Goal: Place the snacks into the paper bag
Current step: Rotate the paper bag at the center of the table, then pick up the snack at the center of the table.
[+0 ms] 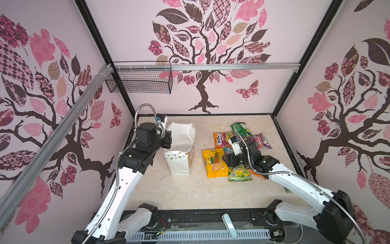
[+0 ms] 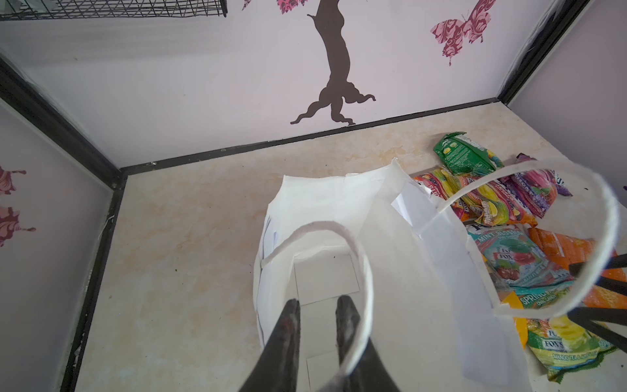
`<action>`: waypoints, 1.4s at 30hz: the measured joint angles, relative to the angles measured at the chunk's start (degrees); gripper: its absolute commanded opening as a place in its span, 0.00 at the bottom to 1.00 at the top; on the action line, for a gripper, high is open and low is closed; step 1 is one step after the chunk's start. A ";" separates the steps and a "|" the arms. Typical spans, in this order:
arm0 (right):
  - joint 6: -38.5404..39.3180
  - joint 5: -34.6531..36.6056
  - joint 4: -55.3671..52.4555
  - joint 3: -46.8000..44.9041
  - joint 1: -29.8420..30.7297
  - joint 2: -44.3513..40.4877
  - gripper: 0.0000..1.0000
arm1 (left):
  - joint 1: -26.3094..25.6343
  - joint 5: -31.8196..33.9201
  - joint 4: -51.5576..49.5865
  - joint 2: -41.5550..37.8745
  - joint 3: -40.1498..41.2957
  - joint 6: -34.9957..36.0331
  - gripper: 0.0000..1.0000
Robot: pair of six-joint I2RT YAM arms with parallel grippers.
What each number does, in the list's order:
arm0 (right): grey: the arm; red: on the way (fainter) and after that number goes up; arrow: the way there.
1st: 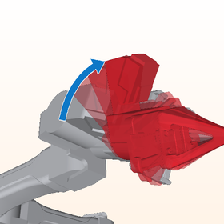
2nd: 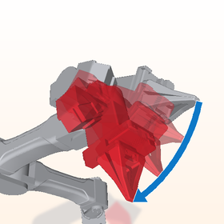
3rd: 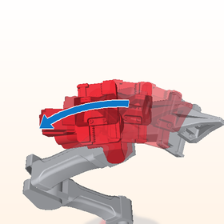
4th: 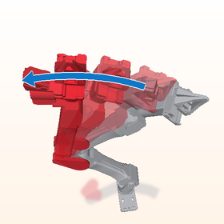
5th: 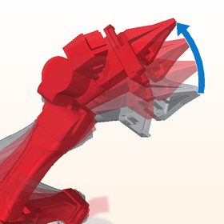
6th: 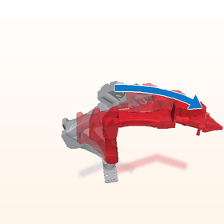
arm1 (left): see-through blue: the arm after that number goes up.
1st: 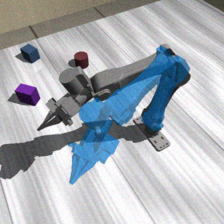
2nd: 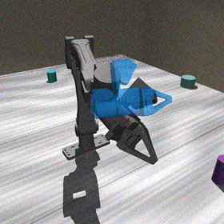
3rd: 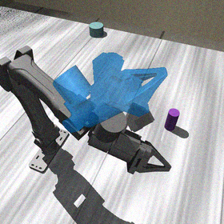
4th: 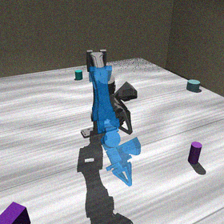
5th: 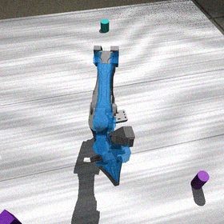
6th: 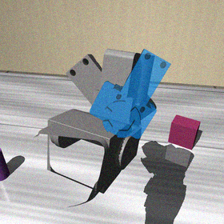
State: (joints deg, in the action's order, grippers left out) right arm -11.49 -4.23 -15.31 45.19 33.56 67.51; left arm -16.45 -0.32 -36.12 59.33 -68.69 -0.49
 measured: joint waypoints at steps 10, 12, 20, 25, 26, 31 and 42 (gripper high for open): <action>-1.40 -0.68 3.48 -0.79 -2.36 7.82 0.75 | 2.56 -2.38 0.87 -0.33 1.42 -1.16 0.14; -1.42 -1.07 4.55 -0.79 -2.58 9.38 0.75 | 3.34 -2.95 1.01 -0.42 1.53 -1.33 0.09; -1.40 -2.43 7.91 -0.79 -2.60 13.70 0.74 | 4.04 -5.29 1.57 -1.01 1.79 -1.46 0.04; -1.49 -3.28 9.92 -0.79 -2.64 15.87 0.74 | 4.04 -6.38 2.16 -1.88 2.16 -1.46 0.03; -1.51 -3.43 10.21 -0.79 -2.64 16.20 0.74 | 4.04 -6.56 2.32 -1.99 2.16 -1.46 0.03; -1.62 -4.26 11.67 -0.79 -2.62 18.73 0.74 | 4.04 -7.39 2.84 -2.21 2.19 -1.49 0.03; -1.57 -6.29 11.89 0.87 -2.64 22.16 0.68 | 4.57 -7.76 2.97 -2.19 2.19 -1.68 0.03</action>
State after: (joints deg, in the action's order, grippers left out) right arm -13.06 -10.52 -3.42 46.06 30.92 89.67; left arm -11.88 -8.08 -33.15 57.14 -66.50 -2.17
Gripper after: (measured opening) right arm 0.691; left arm 0.051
